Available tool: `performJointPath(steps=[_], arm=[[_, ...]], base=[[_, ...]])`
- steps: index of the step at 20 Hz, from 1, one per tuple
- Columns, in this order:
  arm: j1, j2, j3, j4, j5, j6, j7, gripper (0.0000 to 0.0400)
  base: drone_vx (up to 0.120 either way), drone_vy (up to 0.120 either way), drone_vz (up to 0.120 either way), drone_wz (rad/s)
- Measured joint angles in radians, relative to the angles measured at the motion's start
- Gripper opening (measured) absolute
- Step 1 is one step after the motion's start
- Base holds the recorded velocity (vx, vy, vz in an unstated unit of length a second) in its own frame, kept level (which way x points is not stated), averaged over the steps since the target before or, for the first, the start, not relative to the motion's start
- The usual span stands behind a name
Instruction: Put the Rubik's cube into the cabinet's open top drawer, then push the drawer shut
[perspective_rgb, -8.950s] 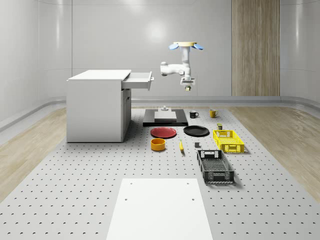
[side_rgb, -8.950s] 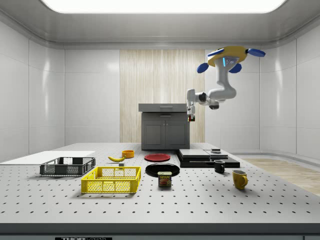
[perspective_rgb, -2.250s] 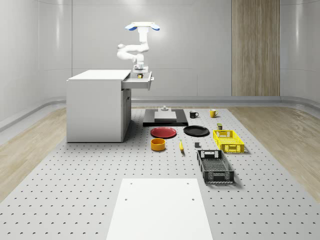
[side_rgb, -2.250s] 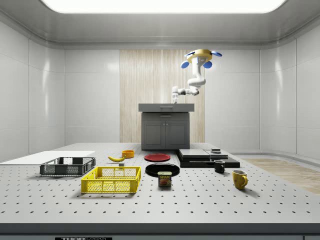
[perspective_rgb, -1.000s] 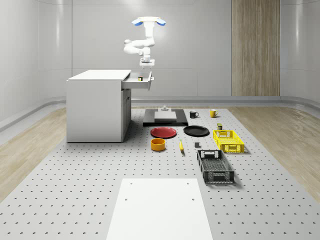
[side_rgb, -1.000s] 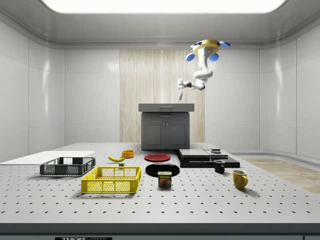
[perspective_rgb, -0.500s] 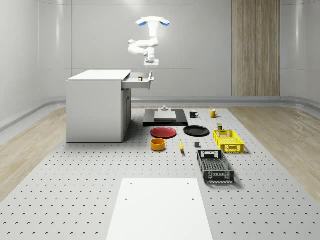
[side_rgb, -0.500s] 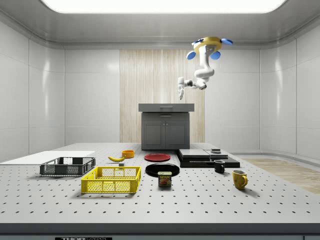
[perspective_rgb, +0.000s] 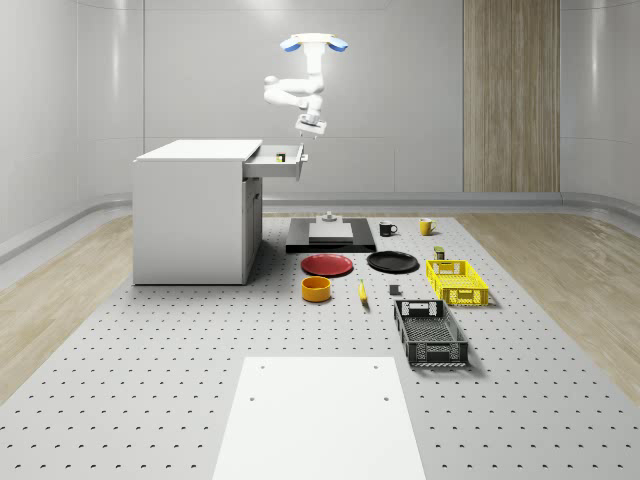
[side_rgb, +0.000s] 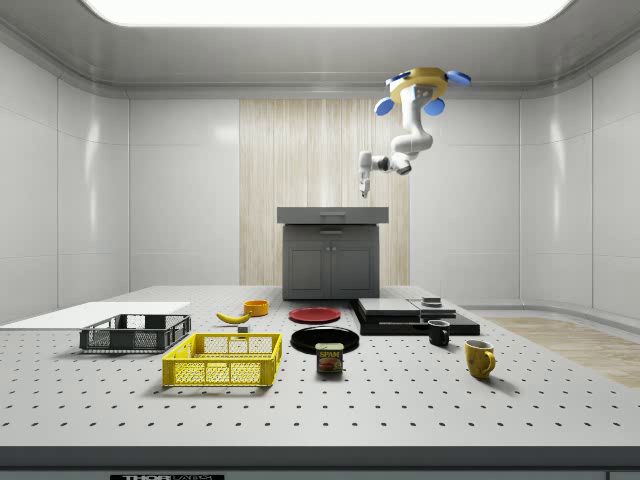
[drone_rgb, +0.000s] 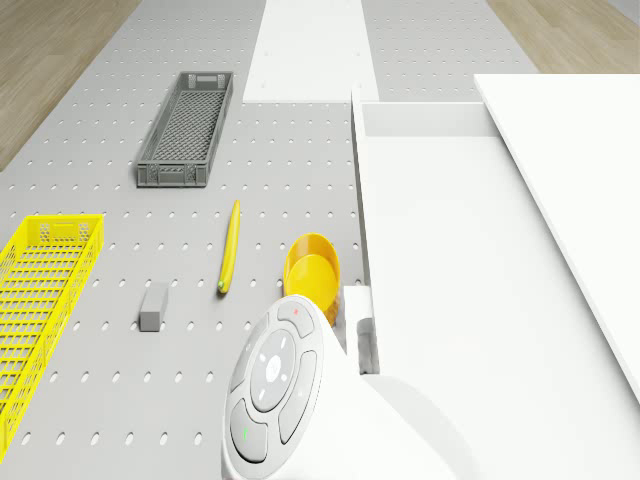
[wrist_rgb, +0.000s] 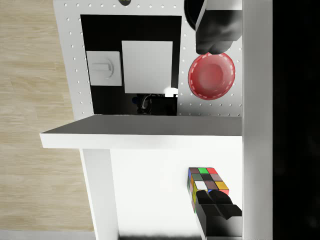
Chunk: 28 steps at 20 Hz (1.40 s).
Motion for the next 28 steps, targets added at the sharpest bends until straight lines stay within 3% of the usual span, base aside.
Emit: performJointPath(steps=[2,4,6,9,12,15,20,25,26,28], arm=[[-0.217,-0.02,-0.011,0.063,0.036,-0.259,0.209,0.04],[-0.434,-0.002,-0.046,0.153,0.09,-0.476,0.349,0.04],[-0.612,0.026,-0.083,0.244,0.145,-0.628,0.443,0.04],[-0.785,0.067,-0.122,0.357,0.213,-0.77,0.532,0.04],[-0.886,0.093,-0.145,0.434,0.26,-0.847,0.582,0.04],[-0.945,0.105,-0.16,0.482,0.293,-0.886,0.612,0.04],[-0.996,0.108,-0.175,0.522,0.326,-0.91,0.637,0.04],[-1.02,0.103,-0.184,0.538,0.345,-0.913,0.649,0.04],[-1.023,0.101,-0.185,0.54,0.348,-0.912,0.65,0.0335],[-1.029,0.098,-0.187,0.543,0.353,-0.91,0.653,0.0245]], base=[[0.0,0.12,-0.12,0.0],[0.0,0.12,-0.12,0.0],[0.0,0.12,-0.12,0.0],[0.0,0.12,-0.12,0.0],[0.0,0.093,-0.12,0.0],[0.0,-0.013,-0.12,0.0],[0.04,-0.112,-0.024,0.0],[0.12,0.0,0.0,0.0],[0.08,0.0,0.0,0.0],[0.0,0.0,-0.04,0.0]])
